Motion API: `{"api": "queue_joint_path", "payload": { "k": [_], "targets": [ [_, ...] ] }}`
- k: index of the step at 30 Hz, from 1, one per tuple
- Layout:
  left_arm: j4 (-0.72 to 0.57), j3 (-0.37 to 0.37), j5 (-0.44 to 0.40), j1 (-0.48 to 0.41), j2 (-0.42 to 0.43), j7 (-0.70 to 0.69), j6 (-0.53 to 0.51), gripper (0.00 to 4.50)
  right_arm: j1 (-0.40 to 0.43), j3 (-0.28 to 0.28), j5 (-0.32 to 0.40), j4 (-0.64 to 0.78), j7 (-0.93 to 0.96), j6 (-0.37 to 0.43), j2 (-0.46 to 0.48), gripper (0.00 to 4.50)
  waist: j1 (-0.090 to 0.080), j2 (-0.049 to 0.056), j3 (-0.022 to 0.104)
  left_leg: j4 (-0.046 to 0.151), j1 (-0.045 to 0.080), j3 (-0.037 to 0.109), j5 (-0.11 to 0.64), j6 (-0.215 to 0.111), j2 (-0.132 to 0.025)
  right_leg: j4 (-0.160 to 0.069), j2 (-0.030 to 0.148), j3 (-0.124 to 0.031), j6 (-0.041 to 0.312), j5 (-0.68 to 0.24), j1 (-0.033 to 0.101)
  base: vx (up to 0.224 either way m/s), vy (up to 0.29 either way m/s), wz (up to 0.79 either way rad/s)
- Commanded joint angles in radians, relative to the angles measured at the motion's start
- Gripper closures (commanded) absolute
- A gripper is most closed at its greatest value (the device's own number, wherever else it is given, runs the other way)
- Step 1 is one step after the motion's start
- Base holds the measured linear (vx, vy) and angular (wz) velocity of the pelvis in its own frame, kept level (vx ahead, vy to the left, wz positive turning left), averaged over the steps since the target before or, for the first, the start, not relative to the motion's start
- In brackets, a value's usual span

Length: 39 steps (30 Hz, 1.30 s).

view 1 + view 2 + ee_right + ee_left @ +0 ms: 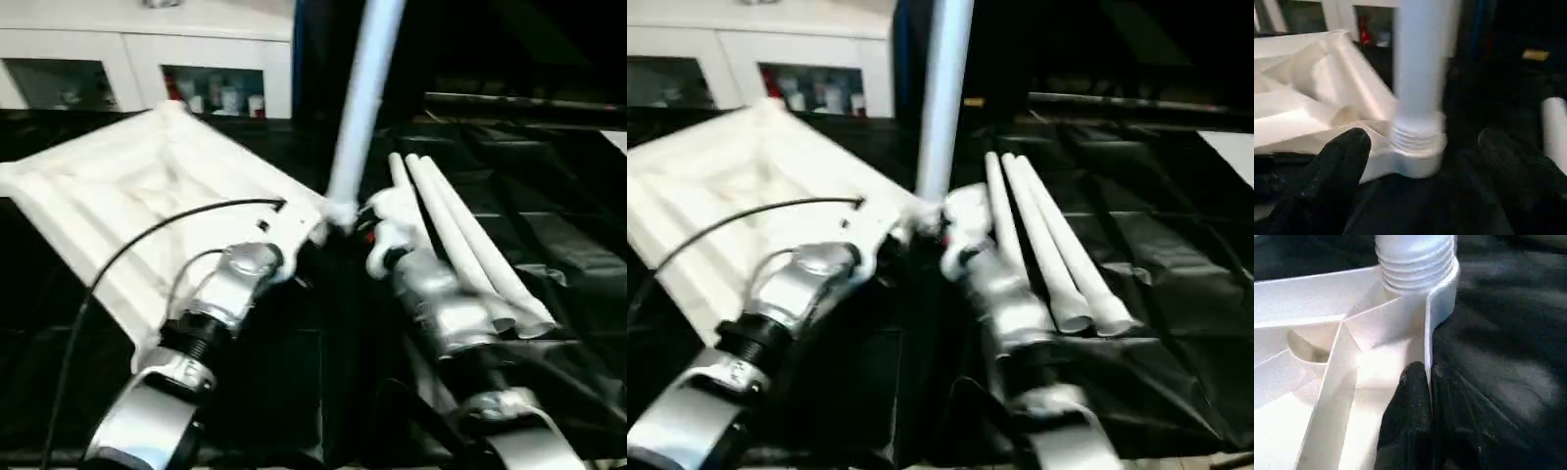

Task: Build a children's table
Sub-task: Rotate leg to tighten, then rotate table base

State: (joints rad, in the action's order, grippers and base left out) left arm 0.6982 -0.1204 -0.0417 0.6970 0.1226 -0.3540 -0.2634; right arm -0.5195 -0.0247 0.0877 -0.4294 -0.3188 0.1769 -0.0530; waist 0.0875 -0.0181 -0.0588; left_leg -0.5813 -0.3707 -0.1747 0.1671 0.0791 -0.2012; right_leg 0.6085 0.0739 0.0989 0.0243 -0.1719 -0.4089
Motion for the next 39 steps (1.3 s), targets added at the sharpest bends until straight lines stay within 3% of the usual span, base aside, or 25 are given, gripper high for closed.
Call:
{"api": "queue_joint_path", "payload": {
  "k": [1,4,6,7,8,10,11,12,13,14,15,16,17,19,20,23,24,25,27,28,32,34,39],
  "targets": [
    [-0.085,0.091,0.062,0.049,0.005,0.053,0.102,3.92,0.018,0.003,-0.007,0.010,0.020,0.028,0.007,0.49,0.011,0.005,0.083,0.057,0.005,0.011,0.150,-0.035,-0.026,-0.070,0.078,-0.058,0.172,-0.143,0.067,0.000,0.000,0.00],
    [-0.121,0.120,0.083,0.053,0.027,0.045,0.093,3.49,0.028,-0.007,0.004,0.023,0.015,0.045,0.013,0.49,0.006,0.006,0.078,0.060,0.008,0.011,0.170,-0.038,-0.030,-0.066,0.075,-0.056,0.193,-0.127,0.062,0.000,0.000,0.00],
    [-0.138,0.137,0.096,0.053,0.035,0.043,0.087,3.53,0.036,-0.015,0.006,0.039,0.011,0.059,0.013,0.49,0.006,0.007,0.073,0.061,0.012,0.009,0.194,-0.033,-0.030,-0.071,0.073,-0.057,0.188,-0.160,0.059,0.000,0.000,0.00],
    [-0.241,0.179,0.105,0.030,0.110,0.048,0.034,3.43,0.046,-0.051,0.007,0.064,-0.015,0.099,0.020,0.49,0.006,0.007,0.070,0.064,0.012,0.010,0.206,-0.027,-0.030,-0.072,0.072,-0.057,0.178,-0.184,0.061,0.000,0.000,0.00],
    [-0.267,0.187,0.094,0.021,0.128,0.050,0.018,3.23,0.049,-0.056,0.007,0.071,-0.021,0.108,0.023,0.49,0.002,0.011,0.072,0.067,0.005,0.014,0.204,-0.021,-0.031,-0.067,0.075,-0.057,0.168,-0.187,0.065,0.000,0.000,0.00],
    [-0.295,0.196,0.080,0.008,0.148,0.057,-0.010,3.05,0.046,-0.065,0.000,0.065,-0.024,0.108,0.027,0.49,-0.002,0.011,0.071,0.066,0.013,0.012,0.218,-0.009,-0.032,-0.071,0.073,-0.058,0.159,-0.201,0.058,0.000,0.000,0.00],
    [-0.380,0.239,0.031,-0.052,0.226,0.090,-0.095,3.07,0.037,-0.073,-0.009,0.050,-0.025,0.110,0.035,0.49,0.001,0.014,0.071,0.065,0.019,0.010,0.228,0.001,-0.033,-0.070,0.073,-0.060,0.159,-0.215,0.054,0.000,0.000,0.00],
    [-0.380,0.239,0.031,-0.052,0.226,0.090,-0.095,3.07,0.037,-0.073,-0.009,0.050,-0.025,0.110,0.035,0.49,0.000,0.015,0.072,0.067,0.017,0.012,0.226,0.006,-0.037,-0.066,0.074,-0.060,0.161,-0.208,0.056,0.000,0.000,0.00],
    [-0.436,0.273,-0.006,-0.104,0.286,0.117,-0.145,3.01,0.030,-0.074,-0.012,0.038,-0.023,0.112,0.042,0.49,-0.005,0.016,0.069,0.071,0.011,0.014,0.233,0.011,-0.035,-0.066,0.072,-0.059,0.151,-0.223,0.058,0.000,0.000,0.00],
    [-0.456,0.288,-0.020,-0.127,0.309,0.126,-0.161,2.67,0.026,-0.075,-0.013,0.034,-0.021,0.112,0.044,0.49,-0.007,0.015,0.069,0.070,0.018,0.014,0.242,0.017,-0.036,-0.067,0.071,-0.060,0.146,-0.231,0.053,0.000,0.000,0.00],
    [-0.487,0.326,-0.048,-0.172,0.351,0.147,-0.187,2.65,0.017,-0.075,-0.017,0.022,-0.016,0.115,0.048,0.49,-0.009,0.015,0.067,0.071,0.016,0.013,0.242,0.015,-0.033,-0.070,0.069,-0.060,0.143,-0.238,0.052,0.000,0.000,0.00],
    [-0.508,0.350,-0.061,-0.201,0.375,0.159,-0.203,2.65,0.013,-0.076,-0.018,0.019,-0.012,0.121,0.049,0.49,-0.013,0.015,0.066,0.072,0.017,0.013,0.247,0.019,-0.033,-0.071,0.066,-0.060,0.142,-0.241,0.050,0.000,0.000,0.00],
    [-0.538,0.398,-0.064,-0.248,0.397,0.170,-0.228,2.66,0.007,-0.078,-0.022,0.009,-0.008,0.121,0.049,0.49,-0.011,0.008,0.067,0.071,0.019,0.011,0.247,0.019,-0.033,-0.070,0.066,-0.061,0.142,-0.237,0.048,0.000,0.000,0.00],
    [-0.573,0.468,-0.083,-0.327,0.428,0.204,-0.263,2.35,-0.004,-0.082,-0.023,-0.015,-0.005,0.122,0.054,0.49,-0.008,0.017,0.067,0.072,0.022,0.015,0.259,0.027,-0.037,-0.066,0.070,-0.062,0.151,-0.238,0.045,0.000,0.000,0.00],
    [-0.584,0.490,-0.101,-0.365,0.441,0.225,-0.276,2.27,-0.009,-0.086,-0.027,-0.031,-0.004,0.122,0.056,0.49,-0.012,0.013,0.062,0.075,0.019,0.013,0.266,0.024,-0.035,-0.070,0.065,-0.062,0.147,-0.244,0.044,0.000,0.000,0.00],
    [-0.604,0.495,-0.114,-0.396,0.452,0.242,-0.299,2.21,-0.013,-0.089,-0.031,-0.044,-0.001,0.122,0.058,0.49,0.002,0.018,0.060,0.076,0.034,0.013,0.328,0.034,-0.036,-0.079,0.064,-0.064,0.137,-0.284,0.030,0.000,0.000,0.00],
    [-0.616,0.495,-0.135,-0.438,0.465,0.250,-0.316,2.06,-0.023,-0.096,-0.038,-0.069,-0.001,0.114,0.063,0.49,0.003,0.017,0.059,0.077,0.034,0.013,0.341,0.036,-0.034,-0.082,0.064,-0.064,0.134,-0.295,0.031,0.000,0.000,0.00],
    [-0.630,0.491,-0.163,-0.527,0.473,0.259,-0.364,2.06,-0.051,-0.109,-0.051,-0.132,-0.002,0.086,0.079,0.49,0.000,0.014,0.056,0.084,0.024,0.022,0.381,0.049,-0.037,-0.076,0.069,-0.062,0.134,-0.322,0.038,0.000,0.000,0.00],
    [-0.644,0.471,-0.164,-0.572,0.467,0.237,-0.403,2.06,-0.071,-0.114,-0.054,-0.161,-0.005,0.071,0.092,0.49,-0.006,0.015,0.054,0.085,0.024,0.023,0.413,0.052,-0.036,-0.083,0.069,-0.061,0.124,-0.363,0.035,0.000,0.000,0.00],
    [-0.651,0.468,-0.161,-0.579,0.465,0.229,-0.414,2.06,-0.074,-0.115,-0.054,-0.164,-0.005,0.069,0.094,0.49,-0.007,0.014,0.053,0.080,0.034,0.021,0.436,0.049,-0.033,-0.092,0.070,-0.063,0.116,-0.402,0.026,0.000,0.000,0.00],
    [-0.716,0.422,-0.116,-0.622,0.456,0.137,-0.499,2.06,-0.093,-0.123,-0.057,-0.184,-0.008,0.059,0.104,0.49,0.001,0.017,0.054,0.080,0.039,0.023,0.445,0.048,-0.034,-0.096,0.070,-0.066,0.115,-0.404,0.022,0.000,0.000,0.00],
    [-0.803,0.361,-0.035,-0.638,0.465,0.024,-0.588,2.06,-0.099,-0.126,-0.056,-0.192,-0.015,0.052,0.109,0.49,0.002,0.019,0.050,0.084,0.036,0.027,0.467,0.055,-0.037,-0.094,0.071,-0.064,0.124,-0.406,0.023,0.000,0.000,0.00],
    [-0.921,0.245,0.032,-0.683,0.533,-0.124,-0.654,2.06,-0.102,-0.127,-0.060,-0.223,-0.028,0.025,0.109,0.49,-0.005,0.018,0.050,0.084,0.028,0.030,0.487,0.058,-0.032,-0.090,0.070,-0.063,0.117,-0.414,0.028,0.000,0.000,0.00]
  ]
}}
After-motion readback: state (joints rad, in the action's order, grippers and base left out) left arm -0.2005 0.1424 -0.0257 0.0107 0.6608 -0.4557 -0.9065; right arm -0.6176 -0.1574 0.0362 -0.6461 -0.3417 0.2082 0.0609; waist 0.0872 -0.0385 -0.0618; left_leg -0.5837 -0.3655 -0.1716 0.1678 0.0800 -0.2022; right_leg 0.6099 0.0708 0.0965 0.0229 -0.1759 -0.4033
